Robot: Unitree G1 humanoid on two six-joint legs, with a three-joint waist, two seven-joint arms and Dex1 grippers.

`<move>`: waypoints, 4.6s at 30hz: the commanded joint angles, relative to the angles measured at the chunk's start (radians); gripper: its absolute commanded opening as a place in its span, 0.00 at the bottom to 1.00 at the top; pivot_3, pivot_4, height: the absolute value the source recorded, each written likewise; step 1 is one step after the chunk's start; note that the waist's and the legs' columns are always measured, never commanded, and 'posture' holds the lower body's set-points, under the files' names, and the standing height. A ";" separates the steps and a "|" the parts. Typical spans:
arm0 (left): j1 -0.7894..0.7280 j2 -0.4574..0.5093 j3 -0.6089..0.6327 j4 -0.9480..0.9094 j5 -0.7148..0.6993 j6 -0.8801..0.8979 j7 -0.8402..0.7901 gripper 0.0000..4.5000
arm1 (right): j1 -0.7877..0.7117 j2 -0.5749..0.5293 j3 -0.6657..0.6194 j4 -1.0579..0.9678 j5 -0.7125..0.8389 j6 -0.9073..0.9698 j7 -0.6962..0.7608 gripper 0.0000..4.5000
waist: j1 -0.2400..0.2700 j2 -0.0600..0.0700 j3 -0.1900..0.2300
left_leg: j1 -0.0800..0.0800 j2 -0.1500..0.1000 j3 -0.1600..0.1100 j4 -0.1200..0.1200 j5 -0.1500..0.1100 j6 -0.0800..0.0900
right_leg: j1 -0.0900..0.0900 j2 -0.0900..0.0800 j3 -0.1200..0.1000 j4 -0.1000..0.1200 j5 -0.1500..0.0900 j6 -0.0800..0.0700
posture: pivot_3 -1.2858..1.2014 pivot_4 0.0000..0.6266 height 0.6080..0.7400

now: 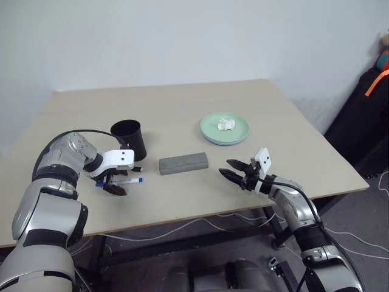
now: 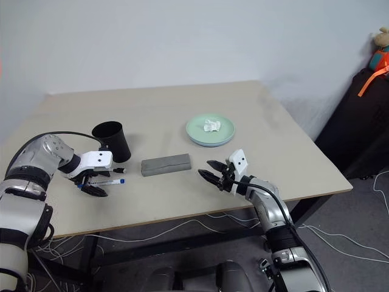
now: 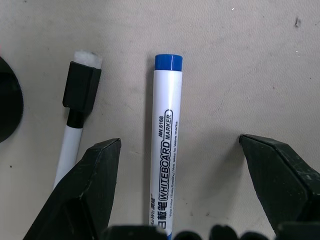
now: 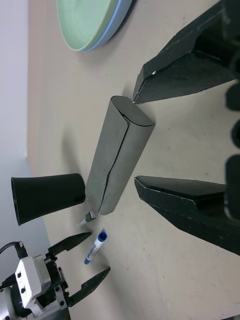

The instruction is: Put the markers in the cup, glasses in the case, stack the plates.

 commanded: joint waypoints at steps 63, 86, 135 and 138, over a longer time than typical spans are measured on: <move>0.262 -0.246 0.637 -0.469 -0.576 0.029 0.891 0.29 | -0.029 -0.020 0.027 -0.056 0.004 0.025 0.046 0.55 | 0.000 -0.002 0.000 | 0.000 0.000 0.000 0.000 0.002 0.002 | 0.001 0.001 0.000 -0.001 0.002 0.003 | 0.52 0.00 1.00; 0.190 -0.071 0.564 -0.553 -0.677 0.178 0.345 0.76 | -0.037 -0.017 0.029 -0.057 0.003 0.035 0.046 0.55 | -0.001 -0.002 0.000 | 0.000 0.000 0.000 -0.001 0.000 0.000 | 0.000 0.001 0.000 -0.002 0.002 0.002 | 0.52 0.00 1.00; -0.101 -0.047 0.027 0.086 -0.025 0.050 -0.009 0.68 | -0.017 -0.025 0.023 -0.090 0.007 0.047 0.014 0.55 | 0.000 -0.002 0.000 | -0.001 0.000 0.000 -0.002 0.001 0.002 | -0.001 0.000 0.000 -0.003 0.000 0.000 | 0.52 0.00 1.00; -0.103 -0.039 0.033 0.083 -0.031 0.052 -0.048 0.49 | -0.019 -0.023 0.026 -0.086 0.007 0.046 0.015 0.55 | 0.000 -0.002 0.000 | -0.002 0.000 0.000 -0.002 0.001 0.002 | -0.001 0.000 0.000 -0.003 0.000 0.000 | 0.52 0.00 1.00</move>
